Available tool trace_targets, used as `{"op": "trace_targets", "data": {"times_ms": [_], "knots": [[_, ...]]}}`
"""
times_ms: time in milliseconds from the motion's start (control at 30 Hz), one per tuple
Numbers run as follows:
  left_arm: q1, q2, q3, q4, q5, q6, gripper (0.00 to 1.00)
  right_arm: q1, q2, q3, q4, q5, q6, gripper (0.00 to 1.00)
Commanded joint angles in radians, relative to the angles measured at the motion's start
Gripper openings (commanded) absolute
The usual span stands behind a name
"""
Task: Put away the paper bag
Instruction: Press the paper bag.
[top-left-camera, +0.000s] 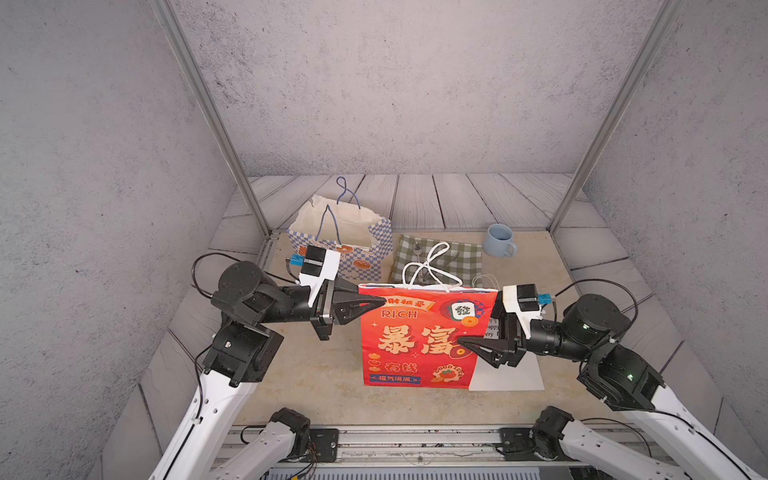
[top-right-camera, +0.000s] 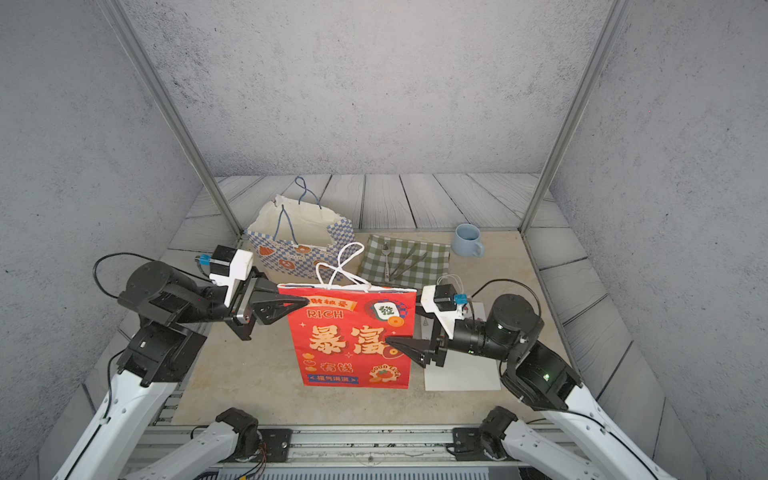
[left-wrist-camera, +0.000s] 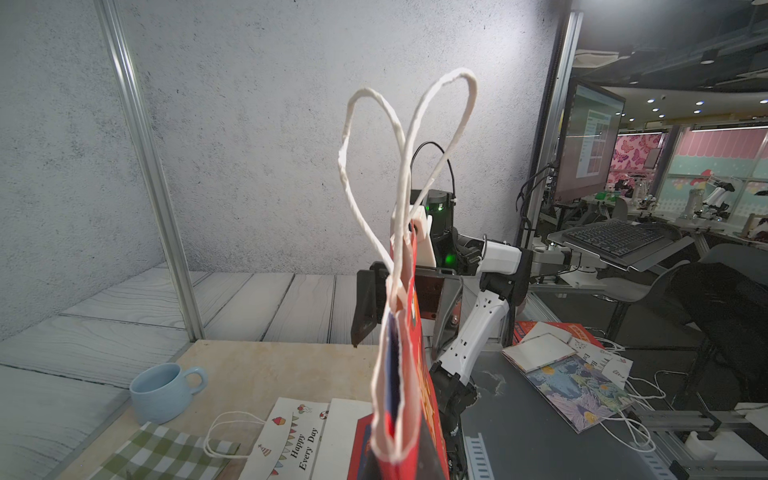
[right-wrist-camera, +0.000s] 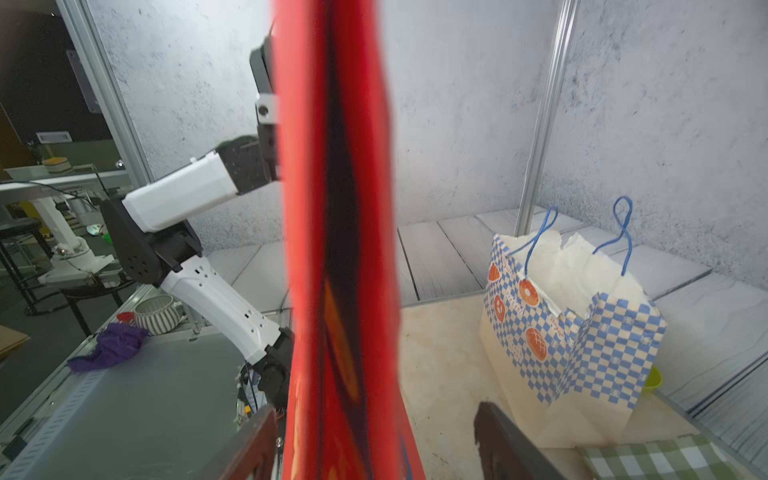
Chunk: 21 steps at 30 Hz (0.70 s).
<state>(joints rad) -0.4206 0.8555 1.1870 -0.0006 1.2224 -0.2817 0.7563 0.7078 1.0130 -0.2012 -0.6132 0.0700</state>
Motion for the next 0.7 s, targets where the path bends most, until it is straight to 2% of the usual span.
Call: {"op": "trace_targets", "data": {"times_ms": [0,133,200,400,467,533,567,633,667], "knots": [[-0.007,-0.002,-0.013,0.005,0.000,0.020,0.00,0.001,0.010,0.045,0.082,0.034,0.036,0.68],[-0.007,-0.002,-0.013,-0.019,-0.007,0.046,0.00,0.000,0.030,0.057,0.099,0.002,0.042,0.44],[-0.007,-0.006,-0.013,-0.044,-0.033,0.077,0.00,0.001,0.039,0.061,0.094,-0.008,0.051,0.38],[-0.007,-0.008,-0.015,-0.068,-0.041,0.103,0.00,0.000,0.034,0.052,0.100,-0.003,0.056,0.06],[-0.007,-0.012,-0.017,-0.096,-0.055,0.125,0.00,0.002,0.027,0.043,0.106,0.001,0.069,0.00],[-0.007,-0.013,-0.012,-0.155,-0.076,0.168,0.00,0.000,0.018,0.036,0.106,-0.003,0.077,0.00],[-0.007,-0.015,-0.012,-0.180,-0.080,0.179,0.07,0.001,0.013,0.031,0.106,-0.001,0.078,0.00],[-0.007,-0.022,-0.025,-0.187,-0.071,0.175,0.40,0.000,0.000,0.024,0.110,0.011,0.076,0.00],[-0.007,-0.029,-0.044,-0.176,-0.067,0.160,0.54,0.001,-0.006,0.020,0.116,0.018,0.076,0.00]]}}
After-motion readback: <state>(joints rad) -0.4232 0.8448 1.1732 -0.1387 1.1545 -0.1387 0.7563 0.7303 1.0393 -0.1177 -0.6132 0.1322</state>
